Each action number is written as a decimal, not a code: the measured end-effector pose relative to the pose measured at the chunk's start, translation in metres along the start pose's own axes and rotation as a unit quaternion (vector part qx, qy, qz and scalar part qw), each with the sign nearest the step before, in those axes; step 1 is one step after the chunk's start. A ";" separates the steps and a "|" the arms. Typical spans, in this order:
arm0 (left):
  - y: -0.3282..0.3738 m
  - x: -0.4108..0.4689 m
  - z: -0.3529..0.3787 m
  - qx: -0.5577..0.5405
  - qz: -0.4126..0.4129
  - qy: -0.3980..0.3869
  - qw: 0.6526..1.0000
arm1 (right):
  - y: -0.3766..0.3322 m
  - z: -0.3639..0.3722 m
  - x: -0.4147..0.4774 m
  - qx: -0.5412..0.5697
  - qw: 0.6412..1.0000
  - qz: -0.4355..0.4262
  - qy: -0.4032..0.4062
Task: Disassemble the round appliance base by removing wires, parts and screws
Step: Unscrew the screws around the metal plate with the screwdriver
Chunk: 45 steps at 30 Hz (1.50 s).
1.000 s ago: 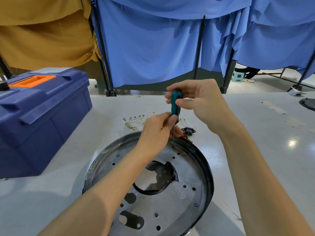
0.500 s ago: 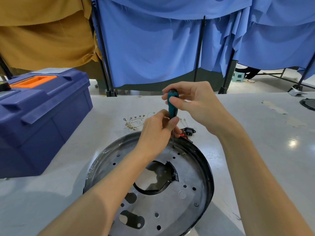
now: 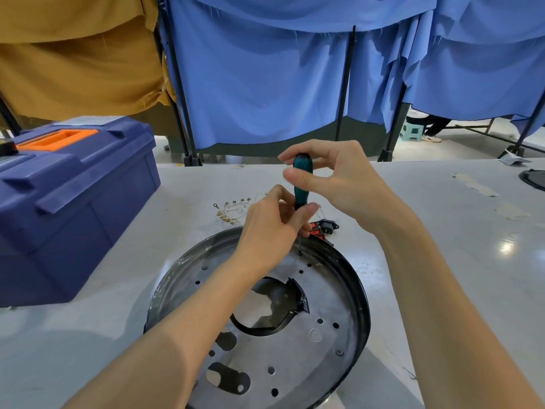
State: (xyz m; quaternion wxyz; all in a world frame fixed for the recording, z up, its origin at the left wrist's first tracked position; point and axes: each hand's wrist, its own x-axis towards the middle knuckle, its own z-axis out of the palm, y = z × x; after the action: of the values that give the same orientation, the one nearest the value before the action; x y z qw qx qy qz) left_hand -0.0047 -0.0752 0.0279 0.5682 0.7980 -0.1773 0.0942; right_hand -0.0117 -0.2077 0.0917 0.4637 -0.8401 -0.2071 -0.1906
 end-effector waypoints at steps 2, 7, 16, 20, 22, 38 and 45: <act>0.000 -0.001 0.000 0.006 0.003 0.002 1.000 | 0.000 0.000 0.001 -0.015 1.000 -0.003 0.013; 0.000 0.000 0.000 0.004 0.018 -0.016 1.000 | 0.003 -0.005 0.002 0.032 0.999 0.009 0.027; 0.000 0.000 -0.001 0.012 0.014 -0.001 1.000 | 0.002 -0.001 0.001 -0.012 0.999 0.001 0.034; -0.001 0.001 0.001 0.015 0.021 -0.020 0.999 | 0.003 -0.005 0.001 0.041 0.999 0.013 0.021; -0.002 0.001 0.000 0.016 0.015 -0.013 1.000 | 0.002 -0.002 0.001 0.039 0.999 0.009 0.011; 0.000 -0.001 0.000 0.024 0.006 0.001 1.000 | 0.000 0.001 0.000 -0.009 1.000 0.003 0.016; -0.002 -0.001 0.001 0.039 0.029 -0.023 0.999 | 0.003 -0.003 0.001 0.055 0.998 0.017 -0.006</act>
State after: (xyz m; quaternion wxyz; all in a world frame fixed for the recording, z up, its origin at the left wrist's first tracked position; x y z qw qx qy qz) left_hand -0.0050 -0.0755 0.0259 0.5297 0.8160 -0.2091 0.0993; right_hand -0.0100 -0.2117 0.0915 0.5112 -0.8177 -0.2057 -0.1664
